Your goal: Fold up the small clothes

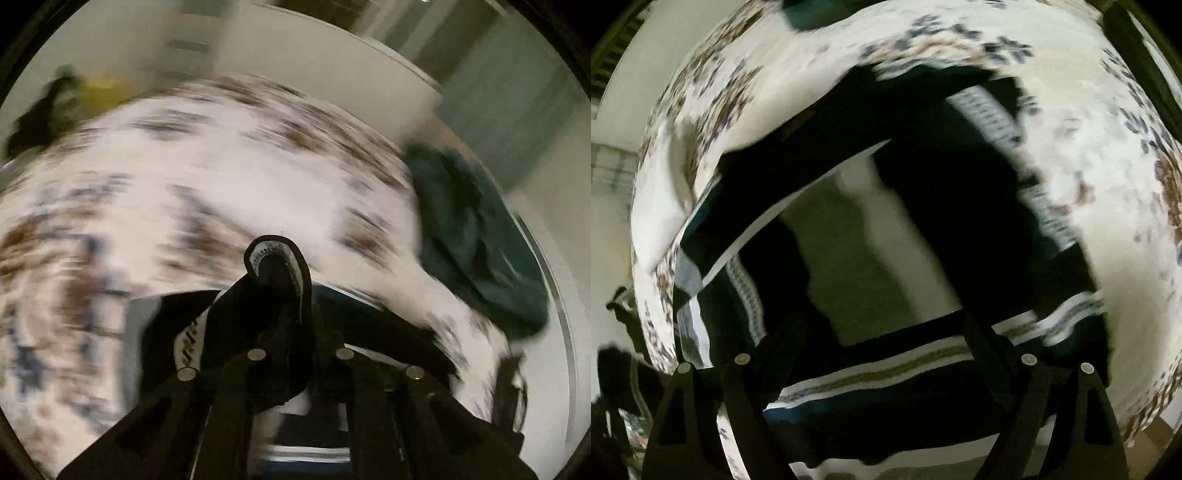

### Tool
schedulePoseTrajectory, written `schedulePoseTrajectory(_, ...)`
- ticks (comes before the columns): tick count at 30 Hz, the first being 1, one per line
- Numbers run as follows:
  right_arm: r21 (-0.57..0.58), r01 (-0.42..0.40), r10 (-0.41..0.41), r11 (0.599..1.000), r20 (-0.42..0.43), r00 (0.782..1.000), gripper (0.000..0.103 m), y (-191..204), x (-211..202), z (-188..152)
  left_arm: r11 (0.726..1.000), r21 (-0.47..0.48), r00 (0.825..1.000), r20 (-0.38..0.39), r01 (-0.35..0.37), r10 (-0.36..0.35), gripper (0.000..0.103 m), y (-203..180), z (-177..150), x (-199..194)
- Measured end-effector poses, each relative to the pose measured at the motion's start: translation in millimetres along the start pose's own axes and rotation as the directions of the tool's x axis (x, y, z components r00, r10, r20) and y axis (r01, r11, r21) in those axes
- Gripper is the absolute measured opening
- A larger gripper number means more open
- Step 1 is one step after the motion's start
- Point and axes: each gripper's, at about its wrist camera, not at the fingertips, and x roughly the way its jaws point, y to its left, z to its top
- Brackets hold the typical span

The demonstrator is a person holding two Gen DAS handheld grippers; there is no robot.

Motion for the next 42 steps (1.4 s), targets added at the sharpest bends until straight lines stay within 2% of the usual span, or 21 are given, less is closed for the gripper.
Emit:
schedulePoseTrajectory(4,0.059,-0.004,0.005,0.998,-0.010,1.000,0.088,-65.4,-17.9,28.1,0.984,0.129,0.985,-0.138,0.123,-0.105,0.005,-123.7,-39.5,73.2)
schedulePoseTrajectory(8,0.086,0.002,-0.002,0.996,-0.005,1.000,0.088,-118.4,-36.1,48.7,0.964,0.186,0.956,-0.256,0.191,-0.140,0.007,-209.0,-81.5,120.9)
schedulePoseTrajectory(11,0.092,0.007,-0.006,0.996,-0.009,1.000,0.088,-152.8,-46.5,63.9,0.965,0.216,0.941,-0.330,0.147,-0.070,0.010,-254.2,-111.2,149.2)
schedulePoseTrajectory(13,0.098,-0.007,0.009,0.995,-0.020,1.000,0.088,-172.5,-54.0,73.1,0.963,0.259,0.942,-0.335,0.080,0.012,0.015,-268.1,-121.4,157.6)
schedulePoseTrajectory(14,0.100,-0.019,0.021,0.995,-0.023,1.000,0.088,-178.7,-57.5,77.3,0.961,0.268,0.946,-0.323,0.068,0.024,0.026,-270.7,-126.8,152.1)
schedulePoseTrajectory(16,0.088,-0.048,0.051,0.995,-0.032,0.998,0.088,-185.0,-66.2,87.4,0.958,0.285,0.960,-0.274,0.033,0.049,0.069,-269.2,-125.7,143.4)
schedulePoseTrajectory(17,0.079,-0.070,0.073,0.994,-0.034,0.997,0.088,-177.9,-68.3,88.6,0.958,0.288,0.964,-0.257,0.010,0.067,0.099,-264.2,-124.6,139.2)
schedulePoseTrajectory(18,0.068,-0.092,0.095,0.993,-0.035,0.995,0.088,-174.5,-71.8,90.9,0.957,0.287,0.970,-0.223,-0.033,0.101,0.103,-253.6,-119.9,133.0)
schedulePoseTrajectory(20,0.033,-0.146,0.148,0.989,-0.041,0.988,0.088,-160.7,-76.6,93.5,0.948,0.290,0.970,-0.158,-0.133,0.184,0.103,-225.1,-112.3,112.7)
schedulePoseTrajectory(22,-0.026,-0.208,0.206,0.978,-0.059,0.977,0.088,-136.9,-75.9,98.2,0.928,0.289,0.954,-0.113,-0.236,0.277,0.103,-197.9,-111.9,98.4)
schedulePoseTrajectory(24,-0.068,-0.248,0.242,0.966,-0.090,0.966,0.088,-114.3,-65.7,101.1,0.898,0.282,0.924,-0.080,-0.338,0.373,0.103,-159.6,-117.2,82.5)
schedulePoseTrajectory(25,-0.079,-0.254,0.246,0.964,-0.101,0.964,0.088,-105.6,-60.2,100.9,0.869,0.282,0.893,-0.078,-0.407,0.444,0.103,-131.5,-126.3,76.0)
schedulePoseTrajectory(26,-0.093,-0.256,0.245,0.962,-0.115,0.963,0.088,-92.9,-49.7,102.0,0.852,0.284,0.873,-0.087,-0.441,0.481,0.103,-118.3,-133.9,75.4)
schedulePoseTrajectory(28,-0.149,-0.231,0.212,0.961,-0.134,0.968,0.087,-66.7,-25.7,108.0,0.818,0.268,0.808,-0.179,-0.509,0.561,0.103,-69.6,-161.3,78.5)
schedulePoseTrajectory(30,-0.188,-0.207,0.180,0.960,-0.152,0.972,0.087,-45.7,-3.5,111.3,0.801,0.245,0.767,-0.237,-0.546,0.596,0.103,-37.3,-185.4,79.5)
schedulePoseTrajectory(32,-0.221,-0.195,0.157,0.956,-0.175,0.972,0.073,-32.8,13.2,111.9,0.788,0.233,0.739,-0.273,-0.570,0.616,0.103,-20.1,-202.3,85.1)
schedulePoseTrajectory(33,-0.256,-0.178,0.129,0.950,-0.195,0.972,0.067,-22.2,26.5,111.3,0.792,0.212,0.735,-0.295,-0.573,0.610,0.103,-10.5,-211.4,88.3)
schedulePoseTrajectory(35,-0.313,-0.137,0.076,0.940,-0.201,0.977,0.032,-10.4,40.3,107.2,0.808,0.171,0.743,-0.321,-0.564,0.587,0.103,0.6,-220.7,95.4)
schedulePoseTrajectory(36,-0.338,-0.111,0.049,0.934,-0.185,0.982,0.007,-7.8,41.4,105.9,0.819,0.132,0.754,-0.332,-0.558,0.567,0.103,7.1,-224.0,100.2)
schedulePoseTrajectory(38,-0.357,-0.093,0.054,0.930,-0.117,0.992,0.006,-8.0,28.5,105.0,0.830,0.069,0.769,-0.342,-0.553,0.540,0.103,14.8,-222.8,104.8)
schedulePoseTrajectory(42,-0.333,-0.050,0.043,0.942,-0.028,0.999,0.002,-30.1,-11.3,118.4,0.835,0.024,0.780,-0.346,-0.549,0.522,0.103,20.7,-222.2,105.5)
